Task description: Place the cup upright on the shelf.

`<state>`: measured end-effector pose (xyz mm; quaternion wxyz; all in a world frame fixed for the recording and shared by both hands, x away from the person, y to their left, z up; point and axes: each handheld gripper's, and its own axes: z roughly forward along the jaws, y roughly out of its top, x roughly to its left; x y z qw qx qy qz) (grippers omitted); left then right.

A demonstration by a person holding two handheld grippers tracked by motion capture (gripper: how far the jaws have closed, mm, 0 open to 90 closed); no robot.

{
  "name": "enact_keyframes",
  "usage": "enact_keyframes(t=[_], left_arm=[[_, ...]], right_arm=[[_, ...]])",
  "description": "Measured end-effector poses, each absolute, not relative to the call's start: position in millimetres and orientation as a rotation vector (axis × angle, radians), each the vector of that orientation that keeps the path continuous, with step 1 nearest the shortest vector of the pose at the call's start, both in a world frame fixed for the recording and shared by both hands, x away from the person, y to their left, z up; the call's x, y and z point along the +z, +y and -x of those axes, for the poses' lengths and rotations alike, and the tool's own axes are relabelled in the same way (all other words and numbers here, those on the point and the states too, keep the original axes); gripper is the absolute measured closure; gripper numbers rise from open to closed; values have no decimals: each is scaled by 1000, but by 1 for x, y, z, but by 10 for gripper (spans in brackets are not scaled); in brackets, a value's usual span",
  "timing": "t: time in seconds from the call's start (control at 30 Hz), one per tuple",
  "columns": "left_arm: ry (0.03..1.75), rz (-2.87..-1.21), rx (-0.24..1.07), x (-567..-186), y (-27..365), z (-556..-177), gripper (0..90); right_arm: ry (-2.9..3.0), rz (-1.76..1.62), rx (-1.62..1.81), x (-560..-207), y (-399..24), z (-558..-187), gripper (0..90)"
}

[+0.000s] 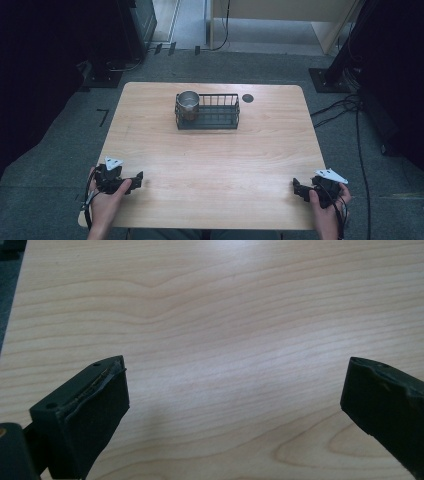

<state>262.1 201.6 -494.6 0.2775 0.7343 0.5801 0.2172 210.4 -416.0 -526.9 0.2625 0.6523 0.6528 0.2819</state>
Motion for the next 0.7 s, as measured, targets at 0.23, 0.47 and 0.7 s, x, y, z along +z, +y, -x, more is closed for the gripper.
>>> enact_keyframes(t=[0.23,0.47,0.7], left_arm=[[1591,-1970,600,-501,216,-255,0],[1624,-1964,610,-507,227,-249,0],[1645,-1967,620,-511,235,-244,0]], right_arm=[[1766,-1765,762,-527,-416,-210,0],[1766,-1765,762,-527,-416,-210,0],[1766,-1764,762,-527,-416,-210,0]])
